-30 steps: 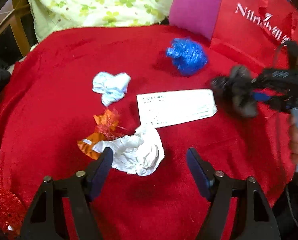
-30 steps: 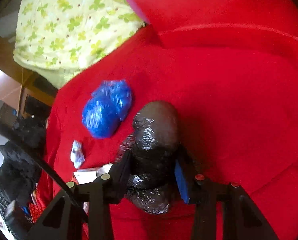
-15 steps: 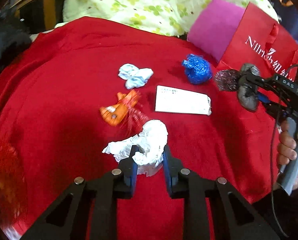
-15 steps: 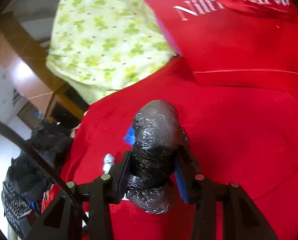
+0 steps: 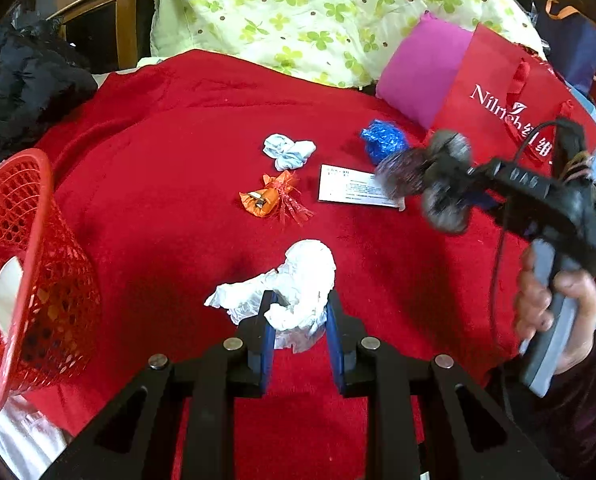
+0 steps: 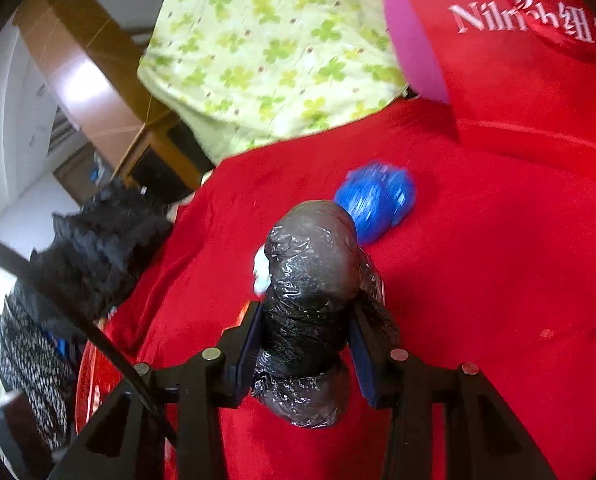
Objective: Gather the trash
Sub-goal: 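Carry the tissue with the left tool while the right tool carries the black bag toward the basket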
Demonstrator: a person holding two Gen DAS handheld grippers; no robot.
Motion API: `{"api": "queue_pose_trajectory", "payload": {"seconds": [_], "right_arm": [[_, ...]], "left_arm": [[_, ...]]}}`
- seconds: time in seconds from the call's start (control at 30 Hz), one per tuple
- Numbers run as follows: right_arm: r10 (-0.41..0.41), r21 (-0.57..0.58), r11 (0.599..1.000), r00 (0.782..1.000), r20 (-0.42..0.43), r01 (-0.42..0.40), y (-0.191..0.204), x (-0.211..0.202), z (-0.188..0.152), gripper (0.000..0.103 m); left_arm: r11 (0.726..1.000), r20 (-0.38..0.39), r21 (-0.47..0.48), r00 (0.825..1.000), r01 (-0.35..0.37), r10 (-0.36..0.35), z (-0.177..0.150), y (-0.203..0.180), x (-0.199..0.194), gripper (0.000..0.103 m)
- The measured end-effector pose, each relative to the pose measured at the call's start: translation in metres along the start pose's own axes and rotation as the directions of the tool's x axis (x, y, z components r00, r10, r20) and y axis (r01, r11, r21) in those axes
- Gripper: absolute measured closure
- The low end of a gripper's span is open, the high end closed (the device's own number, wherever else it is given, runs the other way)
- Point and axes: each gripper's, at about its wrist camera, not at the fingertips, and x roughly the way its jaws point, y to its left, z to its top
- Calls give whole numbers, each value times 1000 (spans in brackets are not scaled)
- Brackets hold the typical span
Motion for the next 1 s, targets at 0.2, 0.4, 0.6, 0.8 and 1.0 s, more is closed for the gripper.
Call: {"api": "queue_pose_trajectory", "payload": {"seconds": [0.2, 0.4, 0.6, 0.8, 1.0], "right_arm": [[43, -60, 997, 996, -80, -48, 24, 10, -32, 59], [70, -147, 985, 987, -141, -91, 53, 21, -60, 59], [67, -204, 974, 985, -156, -99, 68, 28, -69, 59], [80, -191, 976, 988, -134, -105, 67, 23, -65, 59], [74, -234, 968, 993, -94, -94, 78, 16, -65, 59]], "left_arm": [[1000, 28, -1, 1000, -4, 4, -4, 0, -15, 78], [999, 50, 34, 998, -42, 40, -8, -5, -22, 78], [998, 56, 38, 997, -58, 56, -12, -3, -28, 78], [997, 56, 26, 996, -68, 66, -21, 4, -34, 78], [994, 79, 4, 991, -113, 112, -20, 14, -41, 78]]}}
